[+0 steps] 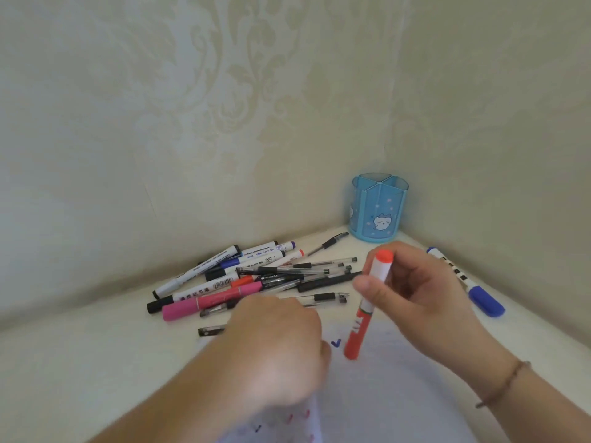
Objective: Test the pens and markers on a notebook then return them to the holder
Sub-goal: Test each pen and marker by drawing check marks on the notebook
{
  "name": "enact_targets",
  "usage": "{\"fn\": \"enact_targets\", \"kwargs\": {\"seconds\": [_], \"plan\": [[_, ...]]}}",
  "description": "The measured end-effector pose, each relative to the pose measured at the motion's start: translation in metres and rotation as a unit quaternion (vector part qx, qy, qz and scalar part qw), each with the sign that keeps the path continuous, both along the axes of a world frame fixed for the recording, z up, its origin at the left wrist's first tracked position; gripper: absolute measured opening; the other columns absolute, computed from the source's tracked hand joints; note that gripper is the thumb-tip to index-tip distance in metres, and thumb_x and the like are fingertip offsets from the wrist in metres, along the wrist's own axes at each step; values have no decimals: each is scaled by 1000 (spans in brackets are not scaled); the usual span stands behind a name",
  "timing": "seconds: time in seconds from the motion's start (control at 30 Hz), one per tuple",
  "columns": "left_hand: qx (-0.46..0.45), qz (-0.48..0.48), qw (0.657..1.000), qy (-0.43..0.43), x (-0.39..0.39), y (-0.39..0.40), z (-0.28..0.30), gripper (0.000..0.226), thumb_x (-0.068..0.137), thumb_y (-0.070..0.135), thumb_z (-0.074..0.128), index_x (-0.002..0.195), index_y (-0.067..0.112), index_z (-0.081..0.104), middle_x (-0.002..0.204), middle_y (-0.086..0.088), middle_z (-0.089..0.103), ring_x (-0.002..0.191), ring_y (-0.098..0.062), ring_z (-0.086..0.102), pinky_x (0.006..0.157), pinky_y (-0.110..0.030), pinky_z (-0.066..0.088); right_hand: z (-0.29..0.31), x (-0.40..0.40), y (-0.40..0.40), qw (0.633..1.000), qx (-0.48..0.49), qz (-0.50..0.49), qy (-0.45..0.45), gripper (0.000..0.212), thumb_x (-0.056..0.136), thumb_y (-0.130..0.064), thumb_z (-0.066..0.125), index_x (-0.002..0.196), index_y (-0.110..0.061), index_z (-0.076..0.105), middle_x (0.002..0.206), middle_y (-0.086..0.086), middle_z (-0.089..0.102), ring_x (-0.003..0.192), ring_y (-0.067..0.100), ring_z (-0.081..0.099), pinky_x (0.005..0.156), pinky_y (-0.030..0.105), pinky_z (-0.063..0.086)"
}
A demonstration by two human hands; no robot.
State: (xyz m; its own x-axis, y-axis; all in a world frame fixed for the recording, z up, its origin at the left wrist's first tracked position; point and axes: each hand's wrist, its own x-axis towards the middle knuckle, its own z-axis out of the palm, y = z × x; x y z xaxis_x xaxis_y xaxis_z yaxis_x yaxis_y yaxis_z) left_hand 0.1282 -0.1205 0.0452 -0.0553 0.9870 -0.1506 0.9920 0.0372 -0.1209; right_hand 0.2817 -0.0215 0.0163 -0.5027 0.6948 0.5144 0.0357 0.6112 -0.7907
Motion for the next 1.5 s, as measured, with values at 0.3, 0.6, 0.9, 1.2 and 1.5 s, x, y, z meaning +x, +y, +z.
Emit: {"fn": "enact_targets", "kwargs": {"seconds": [0.3,0.6,0.9,1.2,1.5], "plan": [[287,-137,894,-316,-2,17,-44,38,98,56,33,113,29,55,97,19,56,89,0,51,77,-19,42,3,-1,-4,984,-179,-11,0,31,72,-16,82,61,-9,53,46,9,60,37,16,48,39,18,37],[240,-185,849,-433,-3,21,-50,14,103,28,42,90,29,48,66,19,48,62,-2,46,57,-15,30,-11,-10,-10,985,-163,-20,57,35,65,-30,77,50,-18,47,41,0,46,38,12,39,42,19,30],[208,-220,818,-489,-9,17,-38,20,99,34,51,98,20,66,47,5,32,40,-14,29,45,-18,19,-5,-2,-14,985,-137,68,74,32,66,-32,73,49,-20,48,44,3,47,39,11,38,42,19,31],[174,-183,860,-443,-11,16,-49,19,93,40,34,107,34,46,60,-1,46,57,-17,41,58,-31,34,16,11,-6,966,-176,-9,188,40,68,-27,79,47,-18,46,39,14,36,32,17,31,42,20,28],[243,-90,864,-432,-9,26,-57,31,96,21,56,120,37,45,92,22,63,77,6,55,70,-11,39,-7,12,-3,959,-268,-95,-4,30,84,-6,68,60,-9,50,42,1,57,43,19,39,38,19,26]]}}
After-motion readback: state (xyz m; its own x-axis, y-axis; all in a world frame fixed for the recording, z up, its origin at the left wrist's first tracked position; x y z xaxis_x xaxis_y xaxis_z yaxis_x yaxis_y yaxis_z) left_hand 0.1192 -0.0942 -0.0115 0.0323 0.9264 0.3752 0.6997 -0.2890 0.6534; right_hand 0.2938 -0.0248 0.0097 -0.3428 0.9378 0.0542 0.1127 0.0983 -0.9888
